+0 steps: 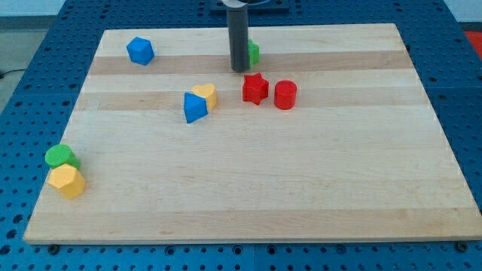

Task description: Move the arm to the center left of the board

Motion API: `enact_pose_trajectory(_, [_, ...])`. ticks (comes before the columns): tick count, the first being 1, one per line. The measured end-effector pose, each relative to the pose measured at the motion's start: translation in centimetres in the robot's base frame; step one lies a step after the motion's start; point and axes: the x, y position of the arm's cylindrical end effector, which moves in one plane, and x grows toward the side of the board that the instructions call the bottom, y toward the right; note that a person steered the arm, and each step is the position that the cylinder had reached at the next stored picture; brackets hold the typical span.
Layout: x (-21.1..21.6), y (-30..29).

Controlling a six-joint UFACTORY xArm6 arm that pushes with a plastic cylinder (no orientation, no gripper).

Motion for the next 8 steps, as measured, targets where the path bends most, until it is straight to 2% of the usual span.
enact_pose_trajectory(1, [-1.0, 1.0])
enact_pose_trajectory(3, [-0.2, 0.6])
enact_pose_trajectory(5, [0.9, -6.7])
enact_pose_trajectory(7, [3.3, -9.0])
enact_pose_trajectory(8, [4.0, -15.0])
